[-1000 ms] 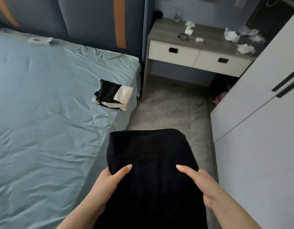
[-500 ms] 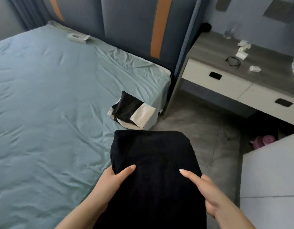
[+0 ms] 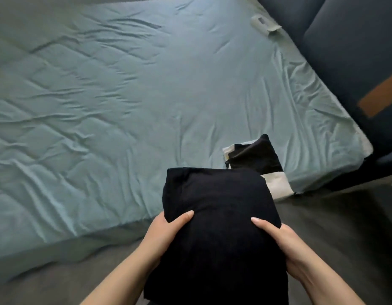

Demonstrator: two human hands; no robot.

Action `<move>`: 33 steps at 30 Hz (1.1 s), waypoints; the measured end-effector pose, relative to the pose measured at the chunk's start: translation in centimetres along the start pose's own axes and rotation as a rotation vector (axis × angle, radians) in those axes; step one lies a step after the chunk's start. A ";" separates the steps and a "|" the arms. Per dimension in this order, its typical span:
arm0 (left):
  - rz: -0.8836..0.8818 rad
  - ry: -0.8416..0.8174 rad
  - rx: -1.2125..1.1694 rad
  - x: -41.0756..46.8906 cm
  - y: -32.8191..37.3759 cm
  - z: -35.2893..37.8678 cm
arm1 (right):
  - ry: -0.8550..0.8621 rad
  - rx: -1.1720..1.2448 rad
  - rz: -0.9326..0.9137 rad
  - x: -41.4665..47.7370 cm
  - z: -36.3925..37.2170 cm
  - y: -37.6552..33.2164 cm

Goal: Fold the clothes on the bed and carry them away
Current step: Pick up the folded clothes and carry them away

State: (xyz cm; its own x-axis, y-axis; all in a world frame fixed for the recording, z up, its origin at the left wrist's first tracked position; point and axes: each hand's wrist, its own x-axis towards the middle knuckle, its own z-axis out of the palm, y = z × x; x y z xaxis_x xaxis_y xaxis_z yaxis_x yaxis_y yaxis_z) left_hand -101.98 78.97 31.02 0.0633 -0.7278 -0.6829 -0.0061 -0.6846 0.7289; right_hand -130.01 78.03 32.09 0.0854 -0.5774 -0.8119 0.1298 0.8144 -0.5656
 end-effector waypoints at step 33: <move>-0.259 0.305 0.107 29.7 -14.2 -0.5 | 0.068 -0.488 0.057 36.4 -0.1 2.9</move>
State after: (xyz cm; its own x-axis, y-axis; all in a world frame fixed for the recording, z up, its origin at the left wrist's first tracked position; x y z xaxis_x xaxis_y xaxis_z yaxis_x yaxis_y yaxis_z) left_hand -99.52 67.11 0.44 0.3693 -0.4957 -0.7861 -0.0541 -0.8559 0.5143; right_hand -126.66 59.42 0.90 0.0117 -0.5391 -0.8422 -0.3523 0.7860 -0.5080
